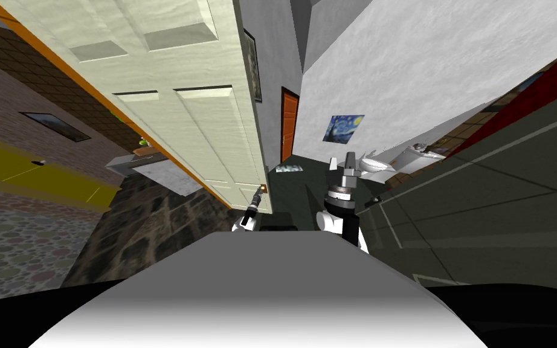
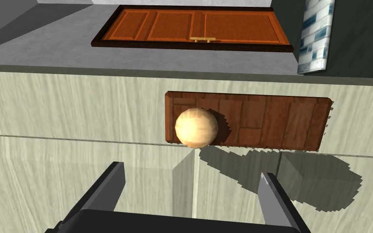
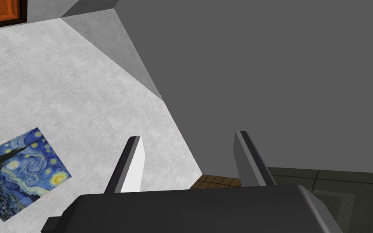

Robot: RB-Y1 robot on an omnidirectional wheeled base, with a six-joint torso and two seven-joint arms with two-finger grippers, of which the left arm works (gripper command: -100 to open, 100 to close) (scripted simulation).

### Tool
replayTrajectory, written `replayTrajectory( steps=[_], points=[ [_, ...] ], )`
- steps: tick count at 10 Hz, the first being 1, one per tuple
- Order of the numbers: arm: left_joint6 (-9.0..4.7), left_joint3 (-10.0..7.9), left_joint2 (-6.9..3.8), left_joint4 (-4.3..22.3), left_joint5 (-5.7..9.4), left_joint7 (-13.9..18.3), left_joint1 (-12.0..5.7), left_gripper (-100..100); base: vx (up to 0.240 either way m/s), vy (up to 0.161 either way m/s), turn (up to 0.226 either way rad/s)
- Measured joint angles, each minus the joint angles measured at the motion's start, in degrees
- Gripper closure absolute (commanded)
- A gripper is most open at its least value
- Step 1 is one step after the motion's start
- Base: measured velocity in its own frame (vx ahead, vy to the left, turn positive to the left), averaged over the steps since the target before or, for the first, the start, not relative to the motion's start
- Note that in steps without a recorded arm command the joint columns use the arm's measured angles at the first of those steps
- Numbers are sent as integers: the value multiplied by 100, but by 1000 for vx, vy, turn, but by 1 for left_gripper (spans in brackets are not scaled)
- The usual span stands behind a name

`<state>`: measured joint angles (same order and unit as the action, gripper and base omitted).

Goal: Push the door open

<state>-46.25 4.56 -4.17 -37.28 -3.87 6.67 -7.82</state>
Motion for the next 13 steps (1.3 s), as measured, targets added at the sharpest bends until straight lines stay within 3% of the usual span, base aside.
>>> replayTrajectory(
  steps=[3,4,9,12,13],
  points=[
    [-68,-39,28,29,18,-33,9,-100,160,-41,-14],
    [-76,-39,31,27,18,-35,9,100,-19,2,5],
    [-54,-33,32,42,13,-37,20,100,-16,4,-4],
    [-59,-75,28,140,42,-52,30,100,142,-58,29],
    [-116,-119,9,251,69,-62,-25,100,124,-35,23]
  ],
)
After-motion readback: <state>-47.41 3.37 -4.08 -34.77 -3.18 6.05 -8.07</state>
